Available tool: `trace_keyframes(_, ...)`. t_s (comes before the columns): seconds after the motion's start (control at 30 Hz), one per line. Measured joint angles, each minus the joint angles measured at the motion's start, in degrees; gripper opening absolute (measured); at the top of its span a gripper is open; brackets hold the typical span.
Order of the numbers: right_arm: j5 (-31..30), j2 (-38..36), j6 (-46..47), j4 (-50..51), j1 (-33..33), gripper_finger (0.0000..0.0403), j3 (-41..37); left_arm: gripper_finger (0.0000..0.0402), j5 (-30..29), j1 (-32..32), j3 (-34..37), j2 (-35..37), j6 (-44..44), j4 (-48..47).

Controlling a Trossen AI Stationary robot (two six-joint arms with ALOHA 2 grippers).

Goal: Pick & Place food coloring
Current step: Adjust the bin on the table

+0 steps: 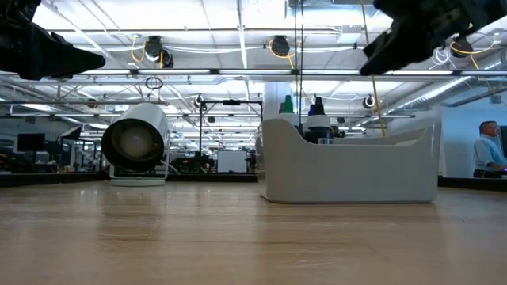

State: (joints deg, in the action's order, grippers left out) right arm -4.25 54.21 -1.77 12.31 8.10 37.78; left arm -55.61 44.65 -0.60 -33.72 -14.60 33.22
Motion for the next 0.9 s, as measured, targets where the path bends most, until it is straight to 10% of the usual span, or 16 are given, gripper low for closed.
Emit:
trace_keyframes(0.37, -0.66, -14.22, 0.89, 10.33, -9.39, 0.0001, -3.02, 0.0043, 2.72, -0.02, 0.0, -0.01, 5.66, -2.13)
trace_keyframes(0.9, 2.9, -22.62, 0.73, -2.77, -10.93, 0.0, -20.41, 0.0003, 20.37, -11.99, 0.0, -13.28, 9.91, 4.83)
